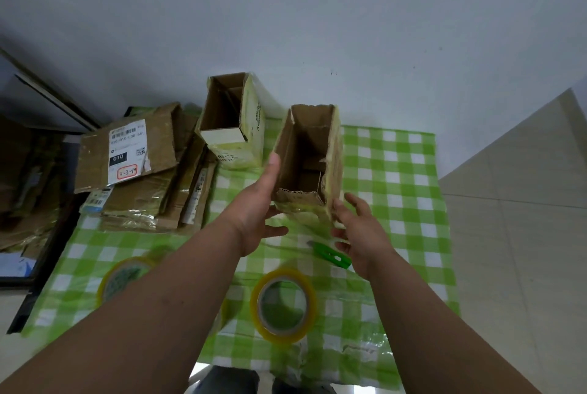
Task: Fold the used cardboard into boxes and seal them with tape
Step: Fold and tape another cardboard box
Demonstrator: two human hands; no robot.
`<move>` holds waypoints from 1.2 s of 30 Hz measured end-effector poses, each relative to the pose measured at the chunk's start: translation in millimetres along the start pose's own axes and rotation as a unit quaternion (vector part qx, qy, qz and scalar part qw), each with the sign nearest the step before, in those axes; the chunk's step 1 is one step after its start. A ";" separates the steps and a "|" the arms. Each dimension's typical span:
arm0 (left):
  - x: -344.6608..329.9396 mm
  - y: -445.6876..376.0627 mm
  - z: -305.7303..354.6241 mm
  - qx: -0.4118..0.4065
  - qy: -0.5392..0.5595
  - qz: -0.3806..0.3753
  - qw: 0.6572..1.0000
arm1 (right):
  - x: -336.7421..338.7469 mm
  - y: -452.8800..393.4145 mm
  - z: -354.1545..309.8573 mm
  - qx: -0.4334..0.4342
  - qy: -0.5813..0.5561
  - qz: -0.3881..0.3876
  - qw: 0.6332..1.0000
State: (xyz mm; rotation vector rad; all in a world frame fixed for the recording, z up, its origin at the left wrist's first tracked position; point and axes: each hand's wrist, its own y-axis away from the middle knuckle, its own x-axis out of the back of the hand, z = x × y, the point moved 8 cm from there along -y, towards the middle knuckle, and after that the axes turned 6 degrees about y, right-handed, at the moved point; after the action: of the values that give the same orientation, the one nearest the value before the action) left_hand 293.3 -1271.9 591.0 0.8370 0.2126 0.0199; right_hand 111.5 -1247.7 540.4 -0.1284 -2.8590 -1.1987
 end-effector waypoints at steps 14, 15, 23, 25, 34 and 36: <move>-0.1 -13.7 12.8 -0.080 -0.124 0.071 0.987 | -32.8 -4.9 -20.4 0.069 0.074 -0.060 0.993; 1.4 -16.6 15.3 -0.087 -0.112 0.077 0.987 | -33.8 -7.3 -24.2 0.072 0.074 -0.053 0.993; 26.9 -36.4 47.3 -0.141 -0.123 0.151 0.971 | -63.9 -31.4 -61.1 0.084 0.101 -0.059 0.990; 31.1 -37.6 54.9 -0.158 -0.148 0.171 0.961 | -72.5 -38.7 -68.0 0.085 0.104 -0.061 0.989; 83.8 -22.1 79.4 -0.270 -0.144 0.353 0.884 | -85.8 -63.5 -83.1 0.087 0.130 -0.042 0.987; 93.5 -29.6 84.6 -0.243 -0.150 0.346 0.894 | -87.6 -66.8 -83.2 0.085 0.126 -0.039 0.988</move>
State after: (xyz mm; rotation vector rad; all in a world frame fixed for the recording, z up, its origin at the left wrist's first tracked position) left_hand 399.3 -1344.4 607.4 0.3680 -0.3836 0.5899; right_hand 193.0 -1359.0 545.4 0.1323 -2.7456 -0.9017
